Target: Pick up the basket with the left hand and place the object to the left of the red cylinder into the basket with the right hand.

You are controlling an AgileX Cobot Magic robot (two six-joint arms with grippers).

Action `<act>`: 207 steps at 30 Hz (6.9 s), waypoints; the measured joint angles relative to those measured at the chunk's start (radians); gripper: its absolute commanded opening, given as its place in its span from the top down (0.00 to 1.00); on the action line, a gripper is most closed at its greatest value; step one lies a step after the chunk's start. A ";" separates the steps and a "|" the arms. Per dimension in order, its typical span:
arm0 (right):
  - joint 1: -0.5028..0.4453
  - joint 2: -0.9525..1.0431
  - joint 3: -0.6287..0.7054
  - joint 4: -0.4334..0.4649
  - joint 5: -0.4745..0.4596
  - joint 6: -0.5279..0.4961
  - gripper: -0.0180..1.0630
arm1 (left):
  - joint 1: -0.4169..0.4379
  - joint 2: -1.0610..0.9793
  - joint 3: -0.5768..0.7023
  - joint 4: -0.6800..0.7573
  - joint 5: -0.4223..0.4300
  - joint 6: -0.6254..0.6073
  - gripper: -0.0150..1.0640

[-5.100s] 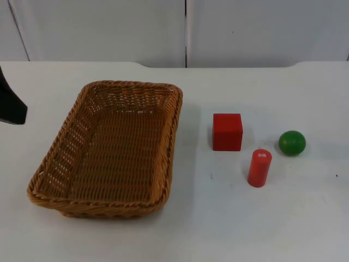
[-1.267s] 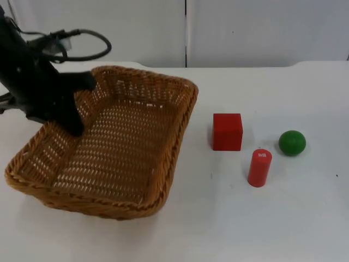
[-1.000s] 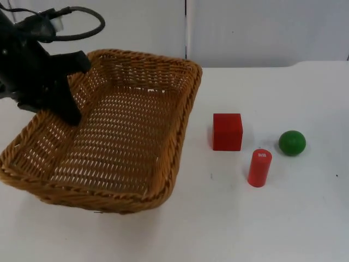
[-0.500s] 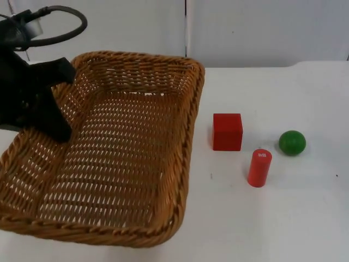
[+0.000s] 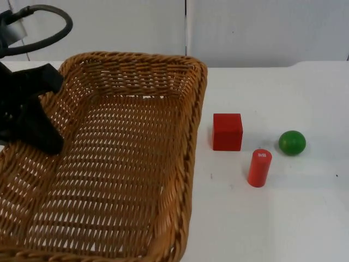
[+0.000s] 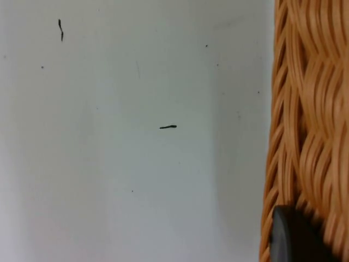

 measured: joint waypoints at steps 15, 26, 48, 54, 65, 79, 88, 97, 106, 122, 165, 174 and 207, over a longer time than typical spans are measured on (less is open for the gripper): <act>0.000 0.000 0.000 0.007 0.022 0.005 0.01 | 0.132 -0.002 0.003 0.016 0.062 0.059 0.99; 0.000 0.000 0.000 0.015 0.020 0.005 0.01 | 0.132 -0.002 0.003 0.038 0.064 0.066 0.99; 0.000 0.140 -0.095 0.165 -0.006 -0.109 0.01 | 0.132 -0.002 0.003 0.038 0.054 0.067 0.99; 0.000 0.377 -0.248 0.212 0.021 -0.144 0.01 | 0.132 -0.002 0.003 0.038 0.052 0.067 0.99; 0.163 0.714 -0.483 0.205 0.044 -0.251 0.01 | 0.132 -0.002 0.003 0.038 0.052 0.067 0.99; 0.281 1.063 -0.779 0.205 0.067 -0.434 0.01 | 0.132 -0.002 0.003 0.038 0.052 0.067 0.99; 0.281 1.187 -0.816 0.261 0.032 -0.630 0.01 | 0.132 -0.002 0.003 0.038 0.052 0.067 0.99; 0.301 1.282 -0.816 0.371 -0.078 -0.858 0.01 | 0.132 -0.002 0.003 0.038 0.052 0.067 0.99; 0.354 1.379 -0.864 0.394 -0.096 -0.942 0.01 | 0.132 -0.002 0.003 0.038 0.052 0.067 0.99; 0.355 1.489 -0.909 0.363 -0.132 -1.045 0.04 | 0.132 -0.002 0.003 0.038 0.050 0.067 0.99; 0.355 1.435 -0.909 0.321 -0.041 -1.039 0.99 | 0.132 -0.002 0.003 0.038 0.046 0.068 0.99; 0.355 1.248 -0.909 0.312 0.052 -0.937 0.99 | 0.132 -0.002 0.003 0.034 0.033 0.071 0.99; 0.355 0.926 -0.909 0.156 0.306 -0.495 0.99 | 0.132 -0.002 0.003 0.030 0.024 0.071 0.99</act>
